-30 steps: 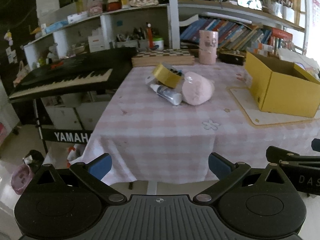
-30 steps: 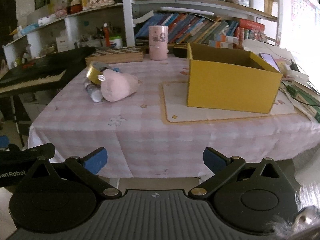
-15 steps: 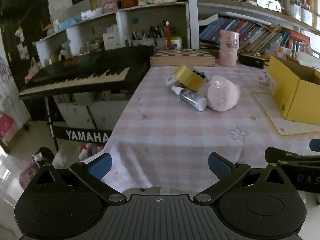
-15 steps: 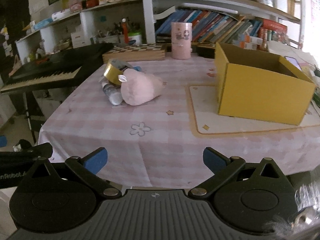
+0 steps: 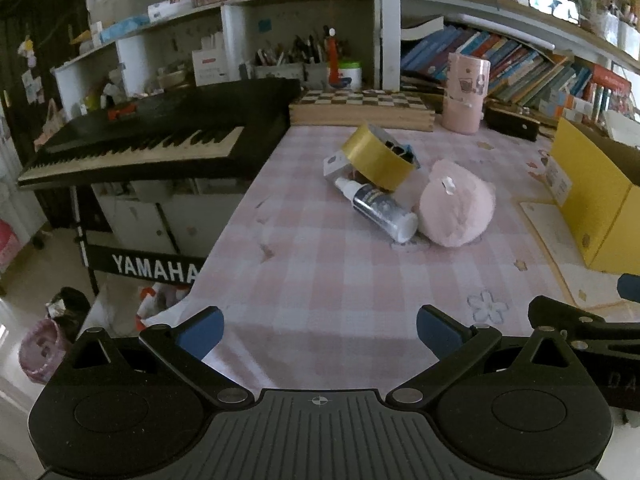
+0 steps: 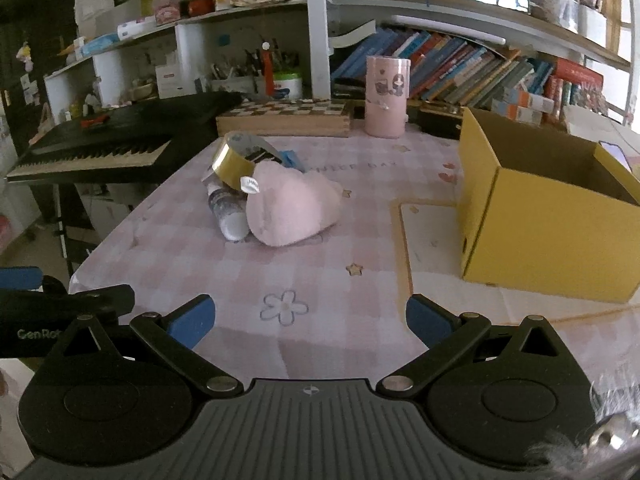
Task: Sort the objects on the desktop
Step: 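Move both tools toward the pink plush toy and white spray bottle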
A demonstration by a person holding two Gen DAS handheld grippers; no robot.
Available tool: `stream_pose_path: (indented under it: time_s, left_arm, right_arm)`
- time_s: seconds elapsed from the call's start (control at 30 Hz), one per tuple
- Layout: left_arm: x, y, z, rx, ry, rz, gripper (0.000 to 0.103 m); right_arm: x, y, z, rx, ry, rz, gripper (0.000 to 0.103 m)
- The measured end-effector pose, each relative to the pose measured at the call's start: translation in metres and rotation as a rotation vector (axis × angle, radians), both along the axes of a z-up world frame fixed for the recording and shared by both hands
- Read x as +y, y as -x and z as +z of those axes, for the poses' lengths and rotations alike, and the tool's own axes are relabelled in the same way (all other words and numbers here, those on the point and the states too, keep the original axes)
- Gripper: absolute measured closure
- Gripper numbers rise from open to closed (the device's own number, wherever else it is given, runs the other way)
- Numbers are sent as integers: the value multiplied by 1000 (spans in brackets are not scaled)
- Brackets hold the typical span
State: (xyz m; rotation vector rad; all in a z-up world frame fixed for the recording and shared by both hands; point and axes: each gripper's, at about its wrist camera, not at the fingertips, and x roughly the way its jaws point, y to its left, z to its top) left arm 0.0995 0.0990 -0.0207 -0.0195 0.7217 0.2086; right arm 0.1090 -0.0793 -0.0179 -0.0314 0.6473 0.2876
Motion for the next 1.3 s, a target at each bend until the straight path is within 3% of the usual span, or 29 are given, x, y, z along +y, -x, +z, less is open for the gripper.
stream_pose_path:
  time_s: [0.8,1.1,1.17,1.3]
  left_arm:
    - [33,-89,-2,29,-12,102,1]
    - [39,-108,-1,18,7,102,1]
    - [38,-112,-2,18,18,91,1]
    - [37,-124,-6,25,78,75,2]
  right_arm:
    - [30,-125,-12,79,-61,60,0]
    - [38,-170,-35,161,-93,34,0]
    - [37,-174,-37,157,-108,50,5]
    - [35,-170,-30,105,-81,98,27]
